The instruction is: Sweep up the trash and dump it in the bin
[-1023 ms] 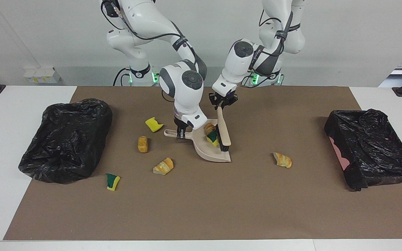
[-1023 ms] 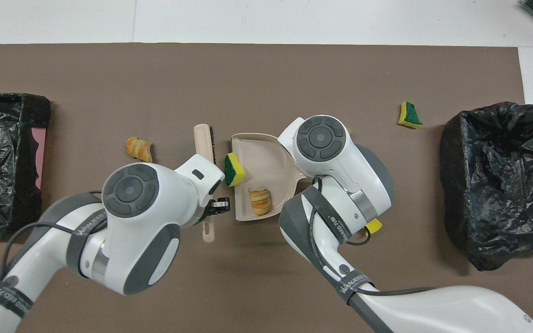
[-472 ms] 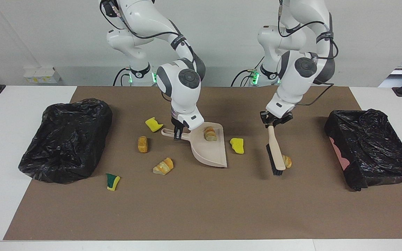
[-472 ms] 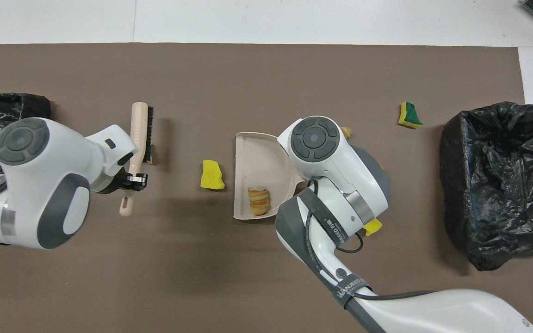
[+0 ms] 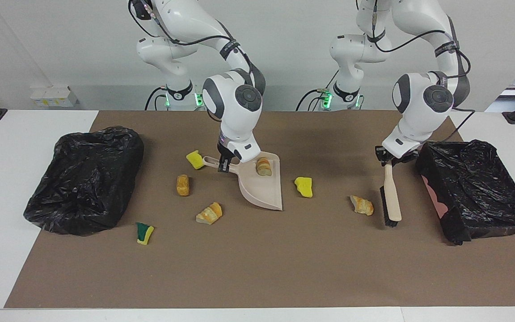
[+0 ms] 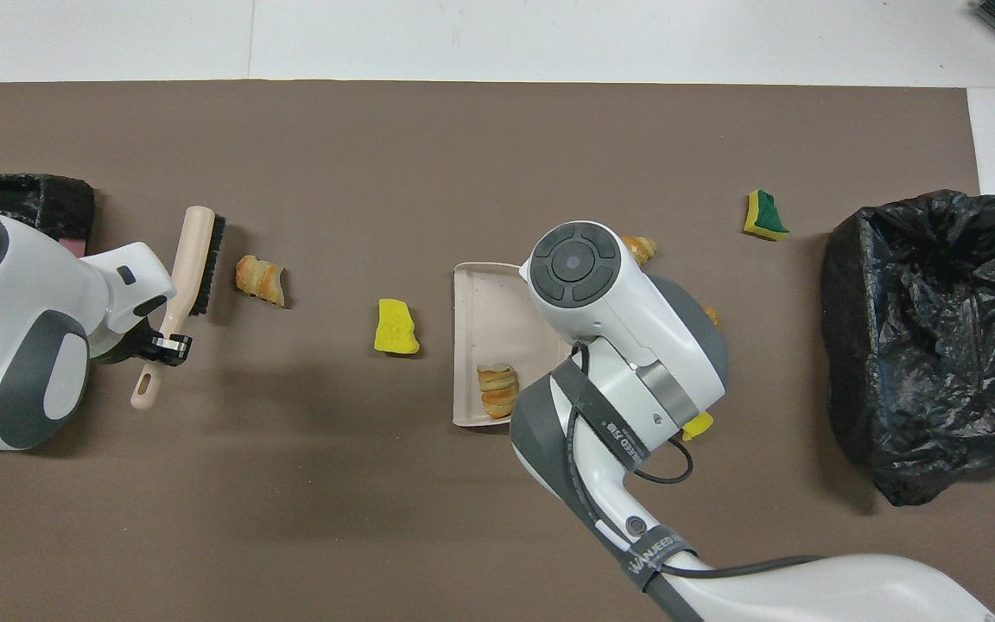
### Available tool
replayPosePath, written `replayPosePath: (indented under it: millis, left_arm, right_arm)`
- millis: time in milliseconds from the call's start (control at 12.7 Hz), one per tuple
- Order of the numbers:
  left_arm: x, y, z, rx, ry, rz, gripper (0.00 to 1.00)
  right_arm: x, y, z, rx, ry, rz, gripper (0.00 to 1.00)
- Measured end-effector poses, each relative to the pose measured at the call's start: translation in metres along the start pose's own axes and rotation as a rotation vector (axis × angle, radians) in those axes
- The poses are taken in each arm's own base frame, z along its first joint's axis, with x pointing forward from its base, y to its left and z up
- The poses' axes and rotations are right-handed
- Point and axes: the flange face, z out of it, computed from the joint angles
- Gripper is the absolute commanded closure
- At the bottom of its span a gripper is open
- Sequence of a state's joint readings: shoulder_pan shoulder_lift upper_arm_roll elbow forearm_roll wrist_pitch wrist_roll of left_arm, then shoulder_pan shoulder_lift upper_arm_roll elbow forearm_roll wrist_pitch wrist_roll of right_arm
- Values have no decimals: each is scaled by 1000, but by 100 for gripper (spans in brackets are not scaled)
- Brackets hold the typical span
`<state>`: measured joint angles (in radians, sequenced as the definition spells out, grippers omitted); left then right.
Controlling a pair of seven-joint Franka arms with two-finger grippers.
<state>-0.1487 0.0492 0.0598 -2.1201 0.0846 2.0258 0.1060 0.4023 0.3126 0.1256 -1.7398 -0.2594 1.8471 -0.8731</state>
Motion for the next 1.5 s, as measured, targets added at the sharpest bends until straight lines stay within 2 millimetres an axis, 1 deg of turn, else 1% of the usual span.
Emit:
replayPosePath:
  millis: [157, 315, 551, 630, 944, 1102, 1180, 1259, 1338, 1495]
  left_arm:
    - [-3, 17, 13, 2, -27, 32, 100]
    - [-6, 49, 17, 10, -39, 90, 100]
    - [-21, 108, 17, 23, -45, 179, 100]
    - [-27, 131, 16, 16, -43, 192, 100]
    - [-51, 224, 9, -51, -41, 191, 100]
    - [-64, 264, 6, -73, -41, 176, 100]
    - [-69, 277, 3, -88, -34, 161, 100]
    - [-71, 284, 0, -98, -23, 145, 100]
    - [-69, 285, -3, -105, -17, 118, 100]
    - [-63, 276, -8, -114, -10, 8, 100]
  right_arm:
    - [11, -6, -3, -17, 10, -21, 100]
    - [23, -13, -4, -25, 13, -38, 100]
    - [29, -13, 0, -34, 23, -45, 100]
    - [31, -12, 3, -39, 28, -46, 100]
    - [38, -11, 9, -38, 55, -42, 100]
    - [43, -12, 11, -43, 63, -43, 100]
    - [44, -12, 13, -42, 63, -43, 100]
    - [44, -11, 14, -41, 64, -42, 100]
    - [44, -11, 15, -41, 65, -41, 100]
    - [43, -9, 15, -42, 70, -37, 100]
